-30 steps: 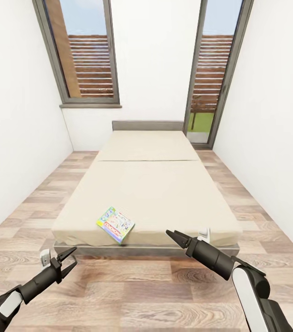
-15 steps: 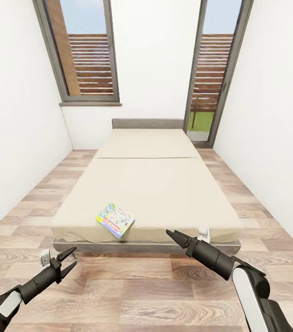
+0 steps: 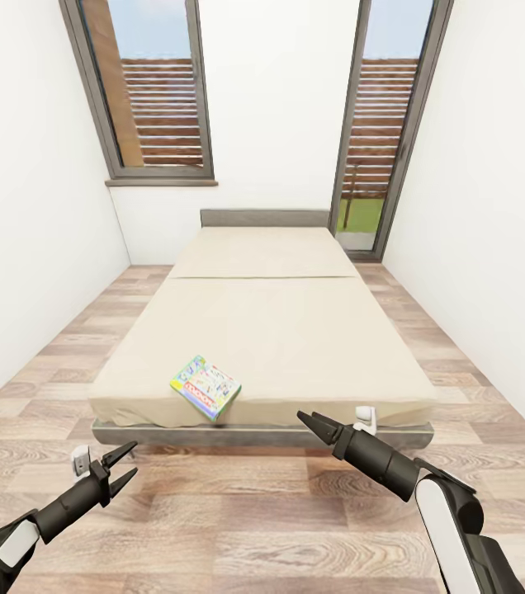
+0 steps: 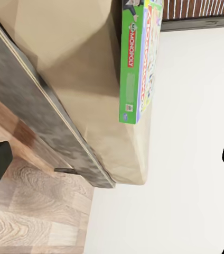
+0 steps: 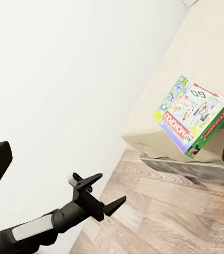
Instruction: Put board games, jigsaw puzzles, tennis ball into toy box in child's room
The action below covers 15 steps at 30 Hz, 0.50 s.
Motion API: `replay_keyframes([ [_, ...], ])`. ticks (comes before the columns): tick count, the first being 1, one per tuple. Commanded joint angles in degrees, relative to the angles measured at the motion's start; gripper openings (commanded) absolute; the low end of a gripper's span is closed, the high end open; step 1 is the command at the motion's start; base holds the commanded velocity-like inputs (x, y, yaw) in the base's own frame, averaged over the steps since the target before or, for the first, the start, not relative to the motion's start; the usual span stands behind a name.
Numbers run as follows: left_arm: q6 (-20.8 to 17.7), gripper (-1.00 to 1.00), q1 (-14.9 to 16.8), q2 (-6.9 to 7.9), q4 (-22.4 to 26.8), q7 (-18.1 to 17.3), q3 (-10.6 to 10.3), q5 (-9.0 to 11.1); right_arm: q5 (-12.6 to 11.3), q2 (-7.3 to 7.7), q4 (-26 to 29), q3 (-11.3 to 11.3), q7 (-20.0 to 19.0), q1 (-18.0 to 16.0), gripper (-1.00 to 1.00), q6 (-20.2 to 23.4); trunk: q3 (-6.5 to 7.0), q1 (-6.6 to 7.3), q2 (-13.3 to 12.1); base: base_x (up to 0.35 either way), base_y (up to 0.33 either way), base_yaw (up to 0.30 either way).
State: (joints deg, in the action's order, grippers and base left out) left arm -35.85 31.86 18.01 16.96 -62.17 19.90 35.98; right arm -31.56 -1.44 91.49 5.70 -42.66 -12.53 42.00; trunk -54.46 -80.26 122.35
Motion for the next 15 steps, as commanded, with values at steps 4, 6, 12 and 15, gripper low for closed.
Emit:
replay_keyframes([
  [4,-0.4,1.00,0.0,-0.05,0.0,0.0,0.0,0.3,-0.1,-0.05,0.0,0.1,-0.1,0.0,1.00,0.4,-0.05,0.00,0.0,0.000,0.000,0.000],
  [6,-0.4,1.00,0.0,-0.06,0.1,0.0,0.0,0.3,-0.1,-0.05,0.0,0.1,-0.1,0.0,1.00,0.4,-0.05,0.00,0.0,0.000,0.000,0.000],
  [12,-0.4,1.00,0.0,-0.07,0.1,-0.1,-0.1,0.4,-0.1,-0.05,0.0,0.1,-0.1,0.0,1.00,0.4,-0.05,0.00,0.0,0.000,0.000,0.000],
  [15,-0.4,1.00,0.0,-0.07,0.1,-0.1,-0.1,0.4,-0.2,-0.05,0.0,0.1,-0.1,0.0,1.00,0.4,-0.05,0.00,0.0,0.000,0.000,0.000],
])
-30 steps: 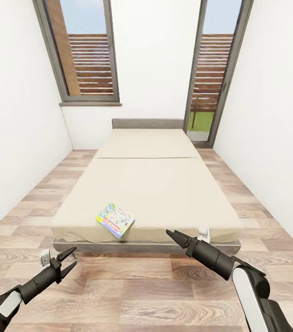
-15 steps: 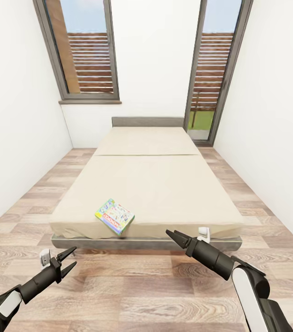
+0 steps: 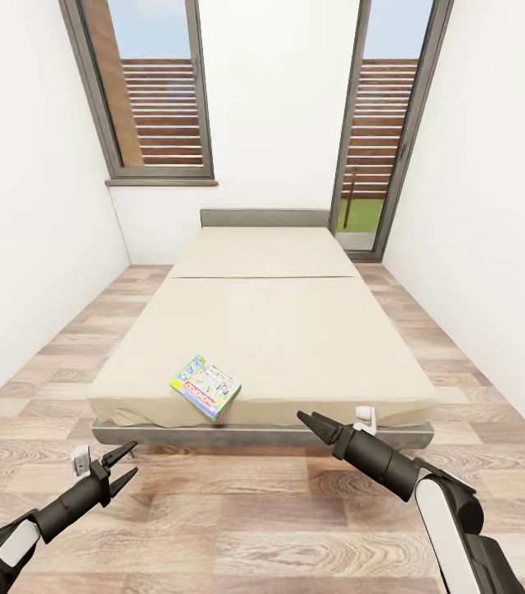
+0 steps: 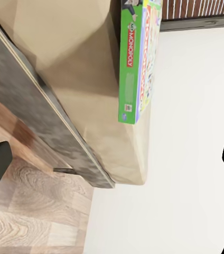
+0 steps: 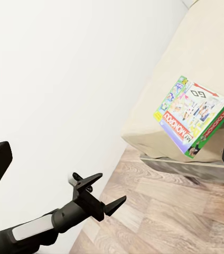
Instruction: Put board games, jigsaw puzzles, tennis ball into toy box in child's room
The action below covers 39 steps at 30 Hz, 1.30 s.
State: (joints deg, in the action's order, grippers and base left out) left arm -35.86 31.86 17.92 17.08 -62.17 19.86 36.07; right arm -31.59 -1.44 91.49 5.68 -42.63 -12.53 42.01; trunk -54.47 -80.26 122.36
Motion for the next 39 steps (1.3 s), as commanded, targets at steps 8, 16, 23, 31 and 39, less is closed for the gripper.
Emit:
replay_keyframes([
  [8,-0.4,1.00,0.0,-0.05,0.2,-0.1,-0.1,0.3,-0.1,-0.05,0.0,0.1,-0.1,0.0,1.00,0.4,-0.05,0.01,0.0,0.000,-0.087,0.000],
  [16,-0.3,1.00,0.0,-0.10,0.2,-0.1,-0.1,0.3,-0.1,-0.05,0.0,0.1,-0.2,0.0,1.00,0.4,-0.05,0.01,0.0,0.000,-0.068,0.000],
  [23,-0.3,1.00,0.0,-0.15,0.2,-0.1,-0.1,0.2,-0.1,-0.05,0.0,0.1,-0.2,0.0,1.00,0.4,-0.05,0.01,0.0,0.025,-0.014,0.000],
  [31,-0.3,1.00,0.0,-0.23,0.2,0.0,-0.1,0.2,-0.1,-0.05,0.0,0.1,-0.2,0.0,1.00,0.4,-0.05,0.01,0.0,0.163,-0.129,0.000],
  [39,-0.1,1.00,0.0,-0.25,0.2,-0.1,0.0,0.2,-0.1,-0.05,0.0,0.1,-0.2,0.0,1.00,0.4,-0.05,0.01,0.0,0.030,-0.026,0.000],
])
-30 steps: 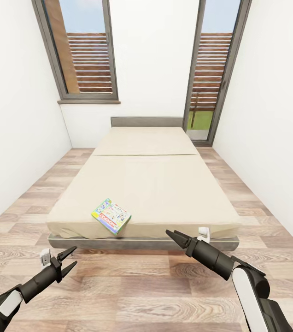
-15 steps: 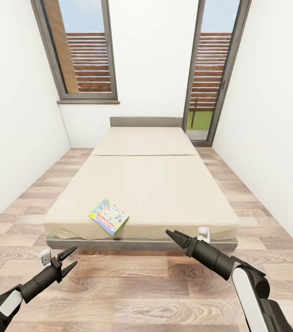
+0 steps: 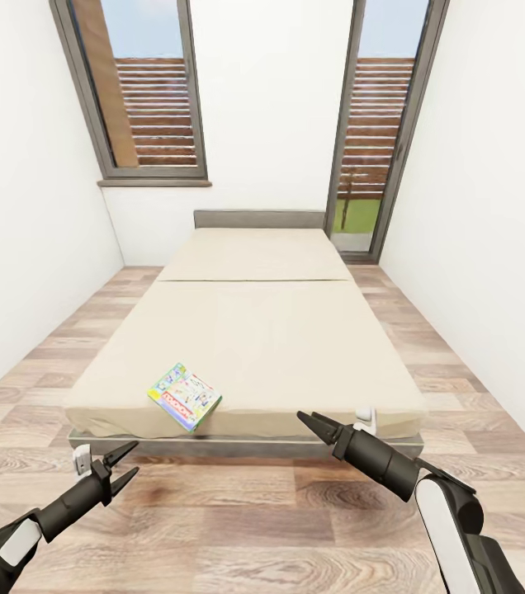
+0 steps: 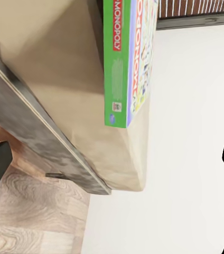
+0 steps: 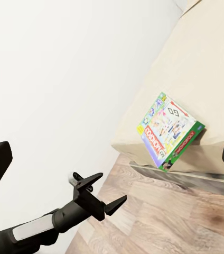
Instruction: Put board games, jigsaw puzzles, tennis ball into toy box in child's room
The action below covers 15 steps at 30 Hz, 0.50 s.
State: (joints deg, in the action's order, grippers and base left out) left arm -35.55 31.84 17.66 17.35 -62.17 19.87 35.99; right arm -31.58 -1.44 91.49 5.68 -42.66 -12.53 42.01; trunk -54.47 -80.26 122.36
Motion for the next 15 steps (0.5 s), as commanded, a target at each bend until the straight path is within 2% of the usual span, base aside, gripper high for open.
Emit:
replay_keyframes([
  [1,-0.4,1.00,0.0,0.01,0.0,-0.1,0.0,0.3,-0.1,-0.05,0.0,0.1,-0.1,0.0,1.00,0.4,-0.05,0.01,0.0,0.007,-0.006,0.000],
  [15,-0.3,1.00,0.0,-0.06,0.0,0.0,0.0,0.3,-0.2,-0.08,0.0,0.1,-0.1,0.0,1.00,0.3,-0.05,0.01,0.0,0.034,-0.029,0.000],
])
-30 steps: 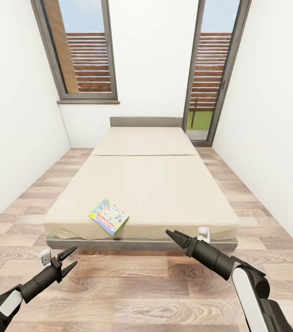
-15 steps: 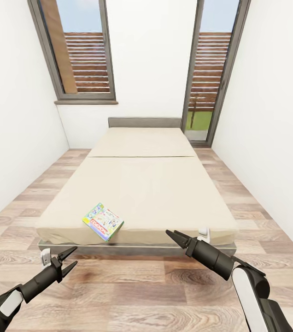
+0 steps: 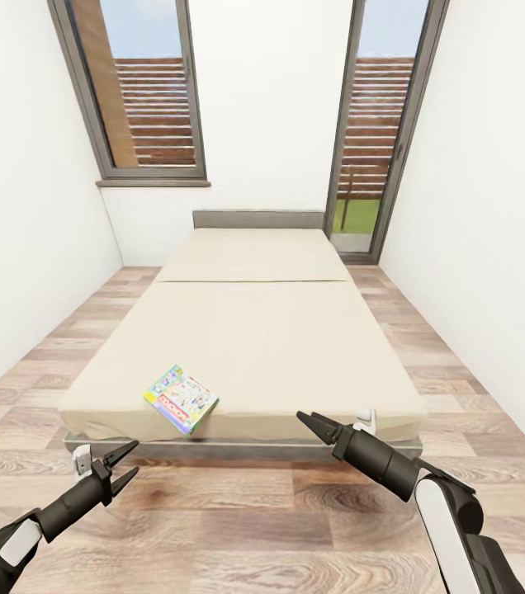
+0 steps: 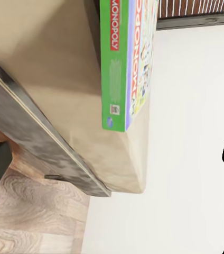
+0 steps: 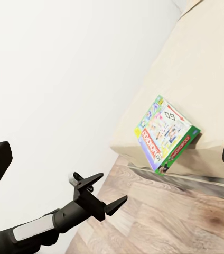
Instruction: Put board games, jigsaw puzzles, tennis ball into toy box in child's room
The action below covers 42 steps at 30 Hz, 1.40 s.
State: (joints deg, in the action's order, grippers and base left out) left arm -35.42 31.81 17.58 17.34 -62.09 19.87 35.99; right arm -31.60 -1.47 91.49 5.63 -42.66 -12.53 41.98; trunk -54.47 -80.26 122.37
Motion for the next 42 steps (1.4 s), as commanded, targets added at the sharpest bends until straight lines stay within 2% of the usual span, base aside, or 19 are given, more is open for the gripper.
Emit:
replay_keyframes([
  [1,-0.4,1.00,0.0,0.01,0.0,-0.1,0.0,0.3,-0.1,-0.05,0.0,0.1,-0.1,0.0,1.00,0.3,-0.05,0.01,0.0,0.032,-0.027,0.000],
  [14,-0.4,1.00,0.0,-0.04,0.0,0.0,0.0,0.3,-0.1,-0.24,0.0,-0.9,-0.4,0.1,1.00,0.4,-0.05,0.01,0.0,0.006,-0.005,0.000],
  [17,-0.4,1.00,0.0,-0.05,0.0,0.0,0.0,0.3,-0.1,-1.43,0.0,-3.4,-0.3,0.1,1.00,0.4,-0.05,0.01,0.0,0.000,0.000,0.000],
  [18,-0.4,1.00,0.0,-0.04,0.0,0.0,0.0,0.3,-0.1,-2.35,0.0,-5.0,-0.2,-0.1,1.00,0.7,-0.05,0.01,0.0,0.000,0.000,0.000],
  [19,-0.4,1.00,0.0,-0.01,0.0,0.0,0.0,0.3,-0.1,-2.78,0.0,-5.7,-0.2,-0.2,1.00,0.9,-0.05,0.01,0.0,0.000,0.000,0.000],
  [22,-0.4,1.00,0.1,0.05,0.0,0.0,0.0,0.3,-0.1,-3.96,0.1,-7.2,-0.1,-0.9,1.00,2.6,-0.05,0.01,0.0,0.000,0.000,0.000],
  [27,-0.4,1.00,0.1,0.08,0.0,0.0,0.0,0.3,-0.1,-4.55,0.1,-7.8,-0.1,-2.8,1.00,7.5,-0.05,0.01,0.0,0.000,0.000,0.000],
  [32,-0.4,1.00,0.1,0.13,0.0,0.0,0.0,0.3,-0.2,-4.33,0.2,-6.1,-0.5,-3.7,1.00,10.0,-0.05,0.01,0.0,0.000,0.000,0.000],
  [36,-0.4,1.00,0.1,0.12,0.0,0.0,0.0,0.3,-0.9,-3.98,0.2,-3.4,-1.0,-3.9,1.00,11.2,-0.05,0.01,0.0,0.000,0.000,0.000],
  [37,-0.4,1.00,0.1,0.10,0.0,0.0,0.0,0.3,-1.8,-3.88,0.2,-2.0,-1.6,-3.9,1.00,11.8,-0.05,0.01,0.0,0.000,0.000,0.000],
  [42,-0.3,1.00,0.1,0.09,0.0,0.0,0.0,0.3,-5.7,-3.76,0.2,1.9,-5.4,-3.8,1.00,15.7,-0.05,0.01,0.0,0.000,0.000,0.000],
])
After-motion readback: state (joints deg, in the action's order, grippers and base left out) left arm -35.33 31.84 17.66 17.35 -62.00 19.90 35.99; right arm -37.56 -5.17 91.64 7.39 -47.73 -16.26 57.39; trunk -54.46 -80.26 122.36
